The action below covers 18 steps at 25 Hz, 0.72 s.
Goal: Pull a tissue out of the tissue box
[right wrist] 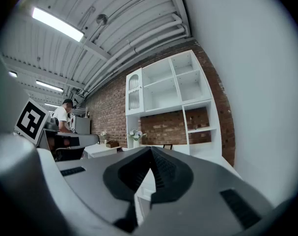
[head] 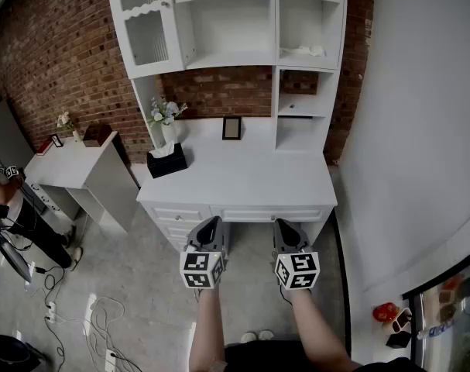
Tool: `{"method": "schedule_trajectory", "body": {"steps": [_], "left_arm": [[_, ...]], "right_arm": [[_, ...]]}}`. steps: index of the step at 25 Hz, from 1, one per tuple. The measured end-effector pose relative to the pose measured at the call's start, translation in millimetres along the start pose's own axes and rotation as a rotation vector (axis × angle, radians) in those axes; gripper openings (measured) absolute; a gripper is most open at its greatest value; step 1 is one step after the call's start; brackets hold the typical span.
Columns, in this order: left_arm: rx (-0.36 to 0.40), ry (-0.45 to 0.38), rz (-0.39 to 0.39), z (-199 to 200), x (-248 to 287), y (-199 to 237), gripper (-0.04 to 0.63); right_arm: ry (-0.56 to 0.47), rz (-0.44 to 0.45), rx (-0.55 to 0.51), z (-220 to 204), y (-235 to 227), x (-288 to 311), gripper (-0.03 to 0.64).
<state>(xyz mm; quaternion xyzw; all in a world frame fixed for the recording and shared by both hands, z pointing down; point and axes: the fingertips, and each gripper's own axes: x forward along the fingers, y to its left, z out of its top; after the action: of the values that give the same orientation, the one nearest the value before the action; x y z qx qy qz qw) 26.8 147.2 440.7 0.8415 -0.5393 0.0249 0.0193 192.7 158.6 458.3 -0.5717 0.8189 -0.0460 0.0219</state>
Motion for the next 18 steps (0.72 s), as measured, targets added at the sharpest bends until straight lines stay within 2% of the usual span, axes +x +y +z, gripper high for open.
{"method": "schedule_trajectory", "body": {"steps": [18], "left_arm": [[-0.012, 0.028, 0.008, -11.5, 2.4, -2.3, 0.008]], "right_arm": [[-0.003, -0.006, 0.015, -1.3, -7.2, -1.9, -0.002]]}}
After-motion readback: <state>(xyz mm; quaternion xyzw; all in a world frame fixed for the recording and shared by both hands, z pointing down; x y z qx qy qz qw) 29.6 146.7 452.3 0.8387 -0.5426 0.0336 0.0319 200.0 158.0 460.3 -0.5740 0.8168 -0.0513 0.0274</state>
